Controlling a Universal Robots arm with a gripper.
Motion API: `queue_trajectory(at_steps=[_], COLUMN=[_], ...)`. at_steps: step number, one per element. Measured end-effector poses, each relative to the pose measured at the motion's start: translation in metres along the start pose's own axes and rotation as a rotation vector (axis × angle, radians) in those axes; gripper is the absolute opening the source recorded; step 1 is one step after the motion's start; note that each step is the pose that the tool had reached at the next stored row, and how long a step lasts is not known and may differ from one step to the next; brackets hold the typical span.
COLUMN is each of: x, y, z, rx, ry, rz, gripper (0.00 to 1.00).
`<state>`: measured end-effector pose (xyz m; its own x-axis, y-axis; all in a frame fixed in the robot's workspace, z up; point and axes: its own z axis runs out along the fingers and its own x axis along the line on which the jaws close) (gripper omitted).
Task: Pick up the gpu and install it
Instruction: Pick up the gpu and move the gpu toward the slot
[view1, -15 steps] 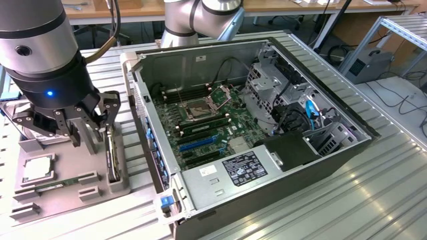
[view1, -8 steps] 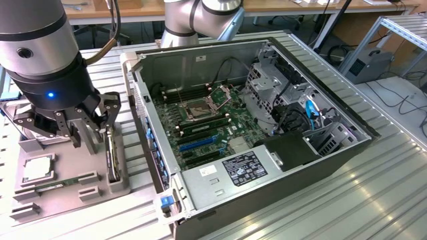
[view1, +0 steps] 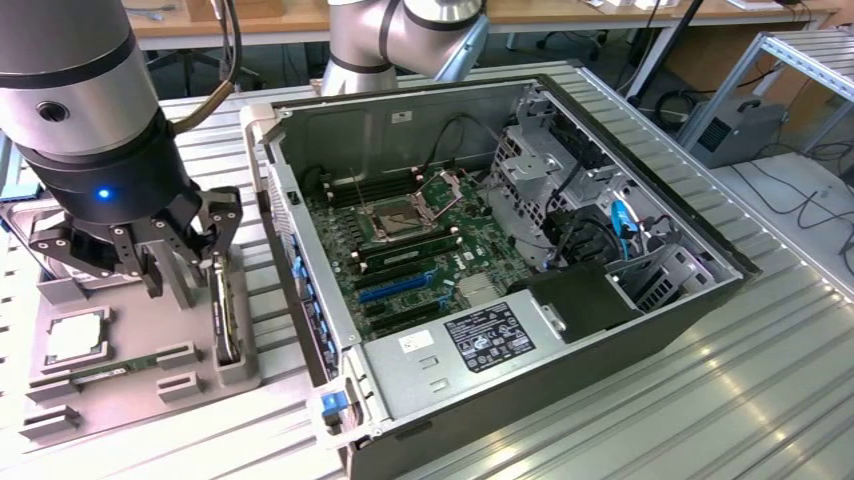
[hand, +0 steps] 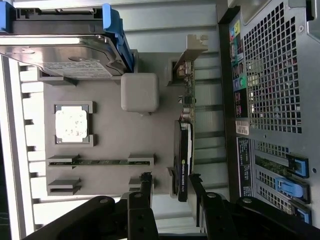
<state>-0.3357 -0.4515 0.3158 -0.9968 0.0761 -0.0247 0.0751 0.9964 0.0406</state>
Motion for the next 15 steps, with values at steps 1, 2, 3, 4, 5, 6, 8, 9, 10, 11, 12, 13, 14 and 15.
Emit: queue_trajectory(at_steps=[1, 2, 3, 4, 5, 6, 8, 9, 10, 11, 12, 13, 14, 15], x=[0.0, 0.0, 0.0, 0.0, 0.0, 0.0, 0.0001, 0.0001, 0.0001, 0.0001, 0.0001, 0.0001, 0.0001, 0.0001], y=[0.0, 0.0, -0.0001, -0.0001, -0.0001, -0.0001, -0.0002, -0.0002, -0.0002, -0.0002, -0.0002, -0.0002, -0.0003, -0.0003], z=[0.0005, 0.0009, 0.0012, 0.0017, 0.0022, 0.0026, 0.0036, 0.0042, 0.0046, 0.0049, 0.0053, 0.0057, 0.0061, 0.0064], rx=[0.0, 0.0, 0.0, 0.0, 0.0, 0.0, -0.0001, 0.0, -0.0001, 0.0, -0.0001, -0.0001, -0.0001, 0.0], ry=[0.0, 0.0, 0.0, 0.0, 0.0, 0.0, -0.0001, 0.0, -0.0001, 0.0, 0.0, -0.0001, 0.0, 0.0], rz=[0.0, 0.0, 0.0, 0.0, 0.0, 0.0, 0.0, 0.0, 0.0, 0.0, 0.0, 0.0, 0.0, 0.0], gripper=[0.42, 0.42, 0.42, 0.42, 0.42, 0.42, 0.42, 0.42, 0.42, 0.42, 0.42, 0.42, 0.42, 0.42])
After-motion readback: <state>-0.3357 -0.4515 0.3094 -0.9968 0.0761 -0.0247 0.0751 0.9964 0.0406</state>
